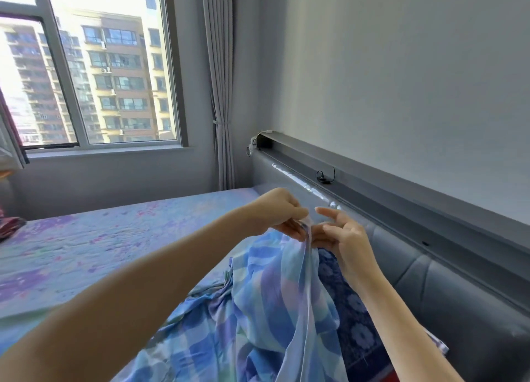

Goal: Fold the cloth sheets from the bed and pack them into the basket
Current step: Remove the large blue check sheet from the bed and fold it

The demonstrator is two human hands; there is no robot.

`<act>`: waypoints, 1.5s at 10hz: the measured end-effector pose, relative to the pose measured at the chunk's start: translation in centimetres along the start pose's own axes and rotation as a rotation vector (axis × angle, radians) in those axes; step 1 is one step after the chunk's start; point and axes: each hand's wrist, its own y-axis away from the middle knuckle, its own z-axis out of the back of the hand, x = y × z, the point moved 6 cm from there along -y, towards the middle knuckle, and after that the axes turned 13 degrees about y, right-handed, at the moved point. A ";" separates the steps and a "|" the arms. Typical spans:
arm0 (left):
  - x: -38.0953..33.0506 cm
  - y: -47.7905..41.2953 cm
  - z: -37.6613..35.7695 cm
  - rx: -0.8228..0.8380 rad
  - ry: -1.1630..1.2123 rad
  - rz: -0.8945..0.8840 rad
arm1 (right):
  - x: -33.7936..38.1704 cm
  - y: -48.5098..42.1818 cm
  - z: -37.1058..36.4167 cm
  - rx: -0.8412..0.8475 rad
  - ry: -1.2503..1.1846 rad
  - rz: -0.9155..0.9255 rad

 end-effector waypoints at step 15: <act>26.3 64.4 25.7 -1.185 0.353 0.203 | 0.7 23.8 -64.2 0.796 0.292 -0.286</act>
